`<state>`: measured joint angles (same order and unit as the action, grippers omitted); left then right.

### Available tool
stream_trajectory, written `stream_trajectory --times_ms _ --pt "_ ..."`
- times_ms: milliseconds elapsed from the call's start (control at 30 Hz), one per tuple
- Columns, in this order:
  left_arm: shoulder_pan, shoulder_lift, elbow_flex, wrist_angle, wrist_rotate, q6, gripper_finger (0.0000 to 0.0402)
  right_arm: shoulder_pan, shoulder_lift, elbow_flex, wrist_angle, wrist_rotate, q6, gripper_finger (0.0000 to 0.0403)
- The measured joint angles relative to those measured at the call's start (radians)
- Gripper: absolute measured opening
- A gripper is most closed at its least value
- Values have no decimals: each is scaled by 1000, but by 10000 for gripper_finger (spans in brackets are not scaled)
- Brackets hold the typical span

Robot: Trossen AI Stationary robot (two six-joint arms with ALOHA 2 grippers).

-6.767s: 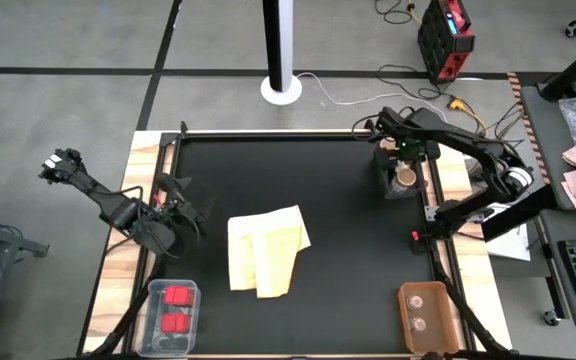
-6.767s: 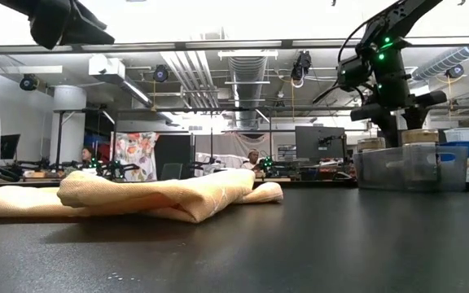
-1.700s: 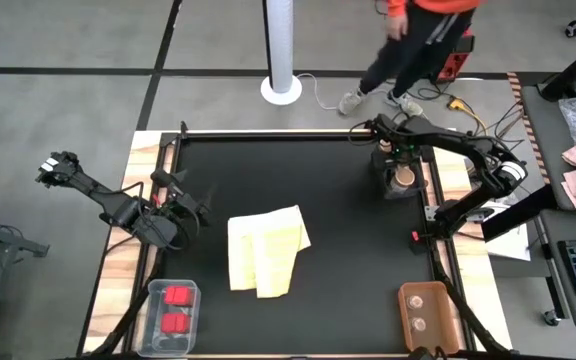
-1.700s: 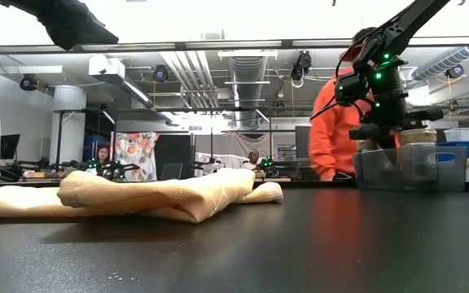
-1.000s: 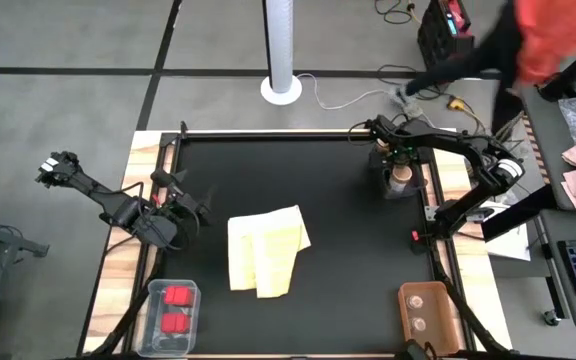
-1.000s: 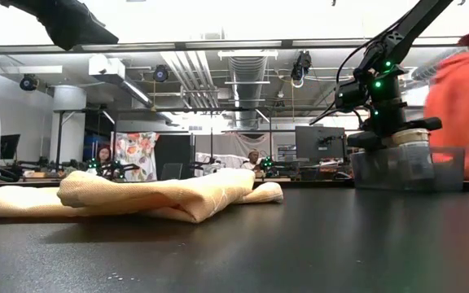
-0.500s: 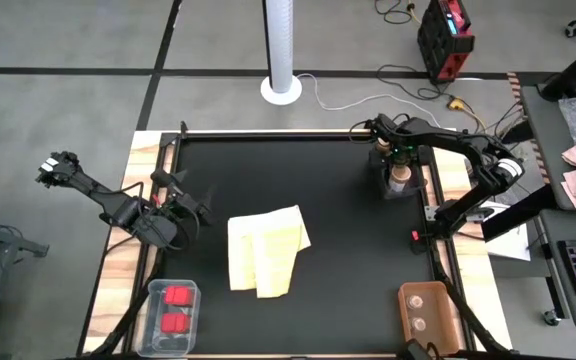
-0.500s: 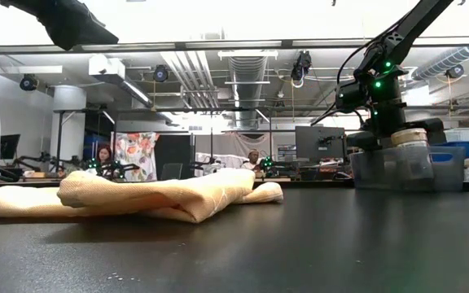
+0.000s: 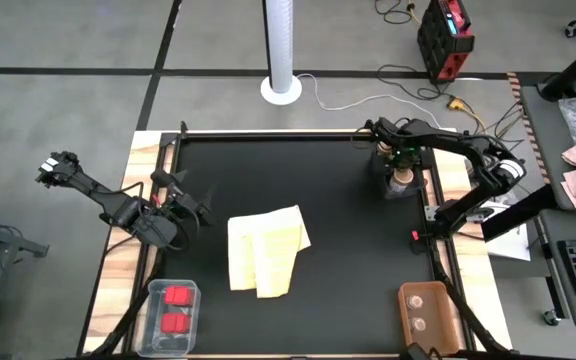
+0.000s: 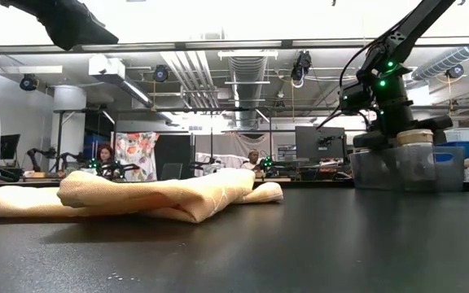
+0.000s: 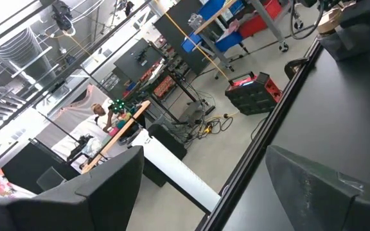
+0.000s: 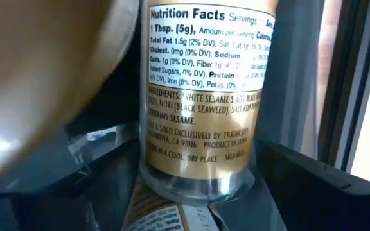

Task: Sort spices by type
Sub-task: Adjust the golden spice bottles in the black bin

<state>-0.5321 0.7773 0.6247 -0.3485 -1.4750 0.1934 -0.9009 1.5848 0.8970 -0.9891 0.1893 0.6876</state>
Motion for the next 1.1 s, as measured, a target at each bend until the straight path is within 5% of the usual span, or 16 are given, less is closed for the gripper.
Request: stream_trajectory --times_ms 533,1100 --pt "0 0 0 -1 0 0 311 0 -3 -13 32 28 -3 238" --pt "0 0 0 -3 0 -1 311 0 -115 39 -35 23 -5 236"
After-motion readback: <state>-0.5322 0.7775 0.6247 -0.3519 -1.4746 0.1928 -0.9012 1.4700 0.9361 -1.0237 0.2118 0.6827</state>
